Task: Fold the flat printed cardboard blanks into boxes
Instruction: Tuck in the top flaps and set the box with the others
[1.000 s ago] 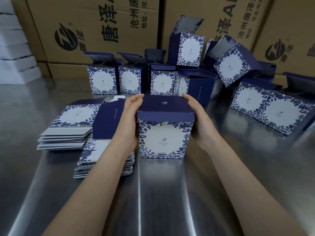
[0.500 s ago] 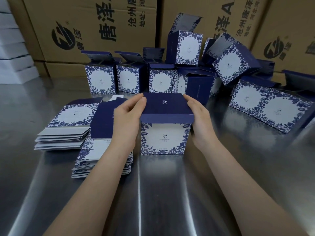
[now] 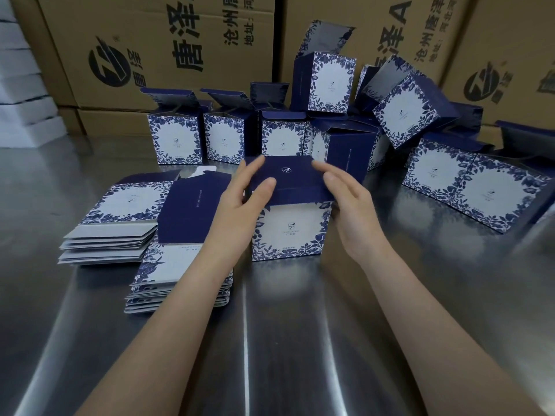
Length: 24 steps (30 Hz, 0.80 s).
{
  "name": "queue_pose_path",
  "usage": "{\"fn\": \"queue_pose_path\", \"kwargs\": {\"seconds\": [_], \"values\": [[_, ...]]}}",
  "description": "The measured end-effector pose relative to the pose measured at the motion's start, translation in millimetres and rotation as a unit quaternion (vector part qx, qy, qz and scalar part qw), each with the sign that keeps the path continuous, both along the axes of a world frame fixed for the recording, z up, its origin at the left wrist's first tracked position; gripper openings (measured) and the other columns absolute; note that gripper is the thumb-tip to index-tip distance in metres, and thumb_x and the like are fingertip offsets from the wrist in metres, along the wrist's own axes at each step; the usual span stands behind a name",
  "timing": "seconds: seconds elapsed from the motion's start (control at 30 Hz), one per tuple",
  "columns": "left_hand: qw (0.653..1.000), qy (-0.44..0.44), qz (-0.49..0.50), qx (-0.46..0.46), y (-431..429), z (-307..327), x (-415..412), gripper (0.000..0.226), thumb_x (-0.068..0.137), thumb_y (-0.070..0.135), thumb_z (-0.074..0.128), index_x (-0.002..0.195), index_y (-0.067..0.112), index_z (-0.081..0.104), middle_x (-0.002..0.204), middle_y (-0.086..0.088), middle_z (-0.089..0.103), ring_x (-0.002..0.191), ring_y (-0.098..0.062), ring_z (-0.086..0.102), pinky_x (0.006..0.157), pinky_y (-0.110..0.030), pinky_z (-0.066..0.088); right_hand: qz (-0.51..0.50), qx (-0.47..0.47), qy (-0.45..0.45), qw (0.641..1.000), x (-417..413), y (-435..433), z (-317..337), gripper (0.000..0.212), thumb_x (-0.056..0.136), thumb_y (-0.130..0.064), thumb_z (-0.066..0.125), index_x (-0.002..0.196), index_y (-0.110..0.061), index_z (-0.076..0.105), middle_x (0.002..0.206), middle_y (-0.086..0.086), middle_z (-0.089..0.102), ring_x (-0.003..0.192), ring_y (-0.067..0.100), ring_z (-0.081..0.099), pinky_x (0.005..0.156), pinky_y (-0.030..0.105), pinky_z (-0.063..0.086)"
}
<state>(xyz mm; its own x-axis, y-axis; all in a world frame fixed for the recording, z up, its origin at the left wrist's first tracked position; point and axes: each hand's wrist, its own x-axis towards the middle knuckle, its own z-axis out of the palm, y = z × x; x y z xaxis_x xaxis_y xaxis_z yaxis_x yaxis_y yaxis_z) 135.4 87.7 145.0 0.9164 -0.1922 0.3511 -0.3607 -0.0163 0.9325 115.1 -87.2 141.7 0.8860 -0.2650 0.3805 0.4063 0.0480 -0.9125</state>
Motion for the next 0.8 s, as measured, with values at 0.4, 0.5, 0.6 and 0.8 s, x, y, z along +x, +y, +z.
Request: {"fn": "queue_pose_path", "kwargs": {"seconds": [0.4,0.5,0.6,0.8], "values": [[0.958,-0.247,0.126,0.073,-4,-1,-5,0.015,0.085,-0.001,0.071,0.098,0.005,0.076,0.104,0.0,0.07,0.118,-0.019,0.061,0.102,-0.017,0.043,-0.071,-0.116,-0.071,0.988,-4,-7,-1,0.023,0.084,-0.002,0.071,0.091,-0.023,0.075,0.12,0.0,0.064,0.114,0.006,0.059,0.085,0.02,0.05],[0.946,-0.275,0.136,0.103,-6,-2,-3,0.015,0.086,-0.001,0.069,0.098,0.005,0.076,0.103,-0.005,0.073,0.113,-0.022,0.062,0.102,-0.027,0.045,-0.118,-0.152,-0.095,0.977,-3,-3,-1,0.022,0.083,0.0,0.072,0.095,-0.019,0.074,0.108,0.006,0.068,0.107,0.012,0.063,0.09,0.03,0.053],[0.938,-0.292,0.147,0.118,-9,-4,-2,0.014,0.088,-0.001,0.068,0.097,0.005,0.076,0.102,-0.005,0.071,0.11,-0.023,0.062,0.098,-0.031,0.047,-0.149,-0.183,-0.115,0.965,-2,-1,-2,0.019,0.083,0.0,0.073,0.095,-0.015,0.074,0.1,0.007,0.07,0.102,0.015,0.065,0.092,0.03,0.051],[0.946,-0.267,0.144,0.111,-11,-3,-1,0.012,0.083,0.009,0.075,0.094,0.012,0.076,0.098,0.004,0.066,0.107,-0.015,0.06,0.095,-0.024,0.045,-0.108,-0.203,-0.101,0.968,-6,0,-2,0.023,0.085,-0.006,0.072,0.092,-0.028,0.074,0.108,-0.002,0.064,0.114,0.023,0.058,0.094,0.035,0.049]]}}
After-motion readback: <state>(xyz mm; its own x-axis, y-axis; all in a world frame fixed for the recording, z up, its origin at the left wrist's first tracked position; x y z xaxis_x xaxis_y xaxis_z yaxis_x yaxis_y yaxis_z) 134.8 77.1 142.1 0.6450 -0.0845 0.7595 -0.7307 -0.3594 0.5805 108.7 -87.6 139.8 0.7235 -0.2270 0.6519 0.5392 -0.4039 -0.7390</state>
